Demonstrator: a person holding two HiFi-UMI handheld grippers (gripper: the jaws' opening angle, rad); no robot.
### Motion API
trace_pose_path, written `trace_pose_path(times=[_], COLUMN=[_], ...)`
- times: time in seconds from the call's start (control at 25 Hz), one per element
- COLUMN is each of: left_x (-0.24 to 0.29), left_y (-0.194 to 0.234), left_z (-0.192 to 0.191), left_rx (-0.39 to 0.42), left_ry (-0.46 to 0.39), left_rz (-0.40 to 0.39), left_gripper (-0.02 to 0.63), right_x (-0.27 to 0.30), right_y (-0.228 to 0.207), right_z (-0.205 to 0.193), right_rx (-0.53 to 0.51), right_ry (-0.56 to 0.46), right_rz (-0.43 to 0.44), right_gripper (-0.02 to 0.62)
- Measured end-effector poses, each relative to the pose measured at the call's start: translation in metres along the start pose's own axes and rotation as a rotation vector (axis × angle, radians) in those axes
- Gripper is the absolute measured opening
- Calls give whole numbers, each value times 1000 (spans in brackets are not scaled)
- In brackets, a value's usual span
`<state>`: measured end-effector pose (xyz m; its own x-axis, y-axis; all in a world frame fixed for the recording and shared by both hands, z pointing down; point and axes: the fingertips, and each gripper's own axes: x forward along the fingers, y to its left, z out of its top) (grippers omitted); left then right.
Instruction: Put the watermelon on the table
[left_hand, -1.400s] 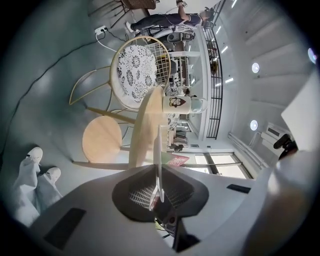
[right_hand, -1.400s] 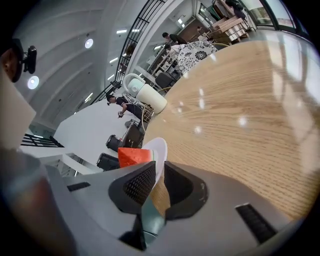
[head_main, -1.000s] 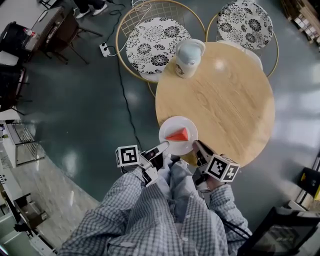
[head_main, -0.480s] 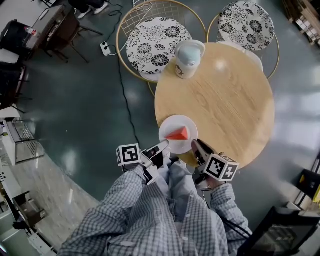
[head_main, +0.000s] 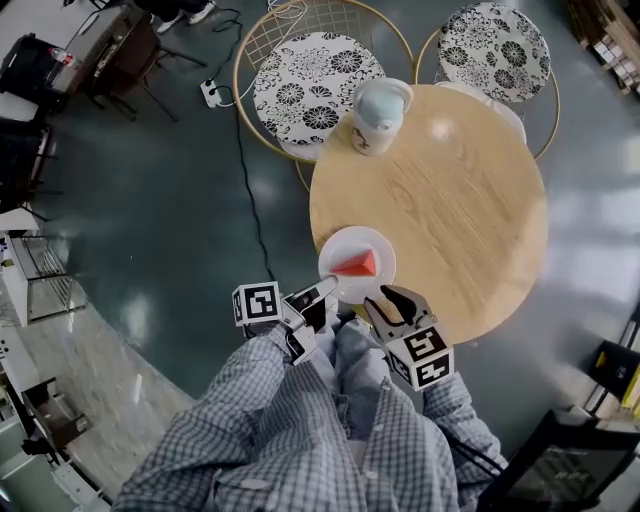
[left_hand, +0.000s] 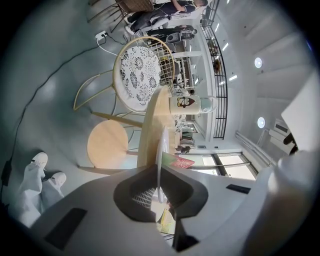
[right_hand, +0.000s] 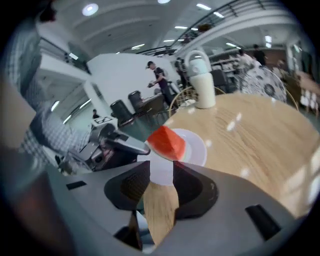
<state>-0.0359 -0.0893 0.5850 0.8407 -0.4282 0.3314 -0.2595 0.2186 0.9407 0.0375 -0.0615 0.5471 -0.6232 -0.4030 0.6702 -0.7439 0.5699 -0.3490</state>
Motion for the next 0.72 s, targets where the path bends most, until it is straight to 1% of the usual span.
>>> trace_pose_path(times=[0.08,0.16,0.28,0.32,0.4,0.48,0.52,0.56,0.72], left_x=[0,0,1,2,1,0,0,0,1], left_y=[0,-1,-4,-3,-1,-1,-1,-1,1], left_z=[0,1,1,1,1,1,1,1,3], left_rx=[0,0,-10,-10,-4,1,3,4,-5], left_ry=[2,1,-2,0,7,10,11,13,7], left_rz=[-1,-7,-32,-26,-10,-8,-8,-8,0], left_gripper=[23,23,22,23,23,23,23,23,23], right_x=[5,12,24,27,34,38,39,39,41], right_y=[24,39,48,49,49,50,49,48,47], right_z=[1,-4,-11,-15,-21,-23,-22,-22,-20], right_rx=[-231,-420,-599,-648,-717,-761,-774,-781,-777], right_ry=[44,89,144,161,188,208,213,216,219], right_rz=[5,-3,-19,-28,-46,-62,-72,-79,-85], right_gripper=[127,127,127,127,126,124,108,69,66])
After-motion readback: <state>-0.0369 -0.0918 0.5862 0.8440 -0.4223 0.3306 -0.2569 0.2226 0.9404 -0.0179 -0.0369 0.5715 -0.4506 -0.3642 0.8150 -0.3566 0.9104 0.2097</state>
